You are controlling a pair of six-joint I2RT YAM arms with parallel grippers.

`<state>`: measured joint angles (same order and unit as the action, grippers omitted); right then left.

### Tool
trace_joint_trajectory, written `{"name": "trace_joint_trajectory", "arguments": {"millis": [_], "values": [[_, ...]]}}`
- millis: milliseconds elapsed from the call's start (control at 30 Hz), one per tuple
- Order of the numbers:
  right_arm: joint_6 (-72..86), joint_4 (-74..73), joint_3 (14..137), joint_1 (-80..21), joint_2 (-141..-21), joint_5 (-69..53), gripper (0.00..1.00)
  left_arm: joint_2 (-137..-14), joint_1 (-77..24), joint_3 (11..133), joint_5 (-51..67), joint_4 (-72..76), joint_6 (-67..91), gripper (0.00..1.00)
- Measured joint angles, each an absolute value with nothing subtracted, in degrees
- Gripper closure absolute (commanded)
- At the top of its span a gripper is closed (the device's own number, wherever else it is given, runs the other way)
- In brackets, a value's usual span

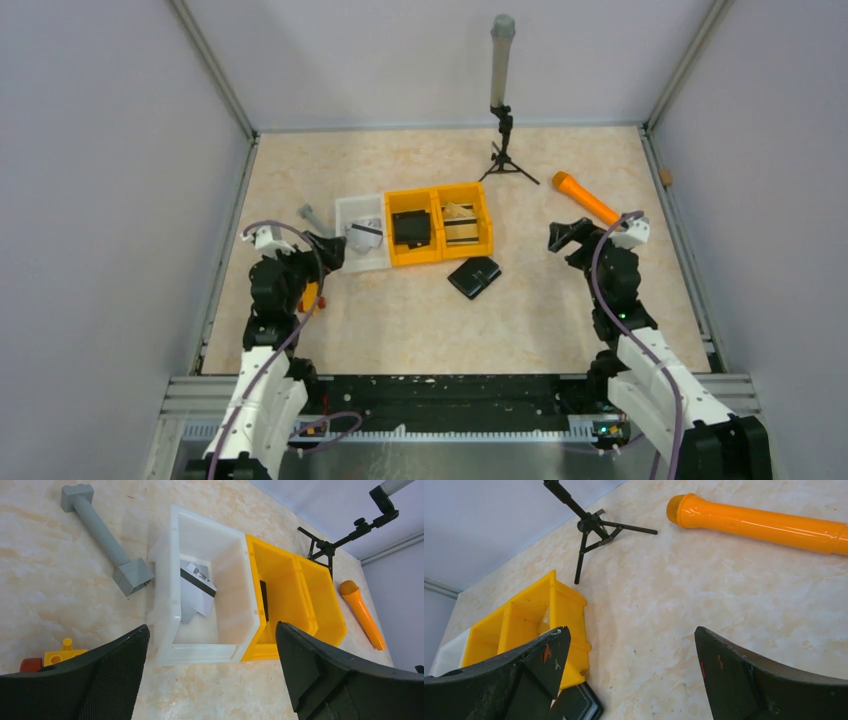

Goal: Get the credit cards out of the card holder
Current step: Pick up the card holder from the center of the board.

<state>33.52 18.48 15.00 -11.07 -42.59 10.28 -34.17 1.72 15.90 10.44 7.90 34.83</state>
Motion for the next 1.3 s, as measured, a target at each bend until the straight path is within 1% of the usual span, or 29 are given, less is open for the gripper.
{"name": "trace_joint_trajectory", "arguments": {"millis": [133,367,500,633,800,933,1033,1200,1300], "values": [[33.56,18.87,15.00,-11.07,-43.59,9.87,0.01,-35.16,1.72,15.44,12.45,9.74,34.83,0.01],[34.02,19.35,15.00,-11.07,-46.52,6.92,0.01,-36.71,1.23,13.28,21.30,17.89,35.42,0.01],[35.70,18.41,15.86,-11.07,-49.19,5.02,0.01,-37.54,0.27,12.95,23.88,20.95,35.46,0.01],[39.35,17.63,18.39,-11.07,-54.19,0.36,0.01,-40.23,-3.62,12.95,24.88,22.94,35.24,0.01],[44.21,14.31,20.73,-11.46,-60.82,-6.66,0.01,-43.57,-12.58,14.24,22.96,21.78,32.25,0.01],[47.68,11.03,20.82,-15.51,-63.02,-8.23,0.01,-46.83,-20.60,17.21,19.97,20.86,28.60,0.01],[52.45,10.07,20.80,-20.16,-63.48,-8.16,0.03,-50.35,-24.25,19.53,19.05,20.60,26.65,0.01],[61.39,10.85,20.71,-25.34,-64.60,-4.89,0.03,-55.81,-25.71,22.00,19.05,19.79,25.12,0.01],[65.34,7.68,21.63,-28.51,-66.24,-1.41,0.03,-58.06,-25.96,23.05,18.81,18.48,24.88,0.01]]}}
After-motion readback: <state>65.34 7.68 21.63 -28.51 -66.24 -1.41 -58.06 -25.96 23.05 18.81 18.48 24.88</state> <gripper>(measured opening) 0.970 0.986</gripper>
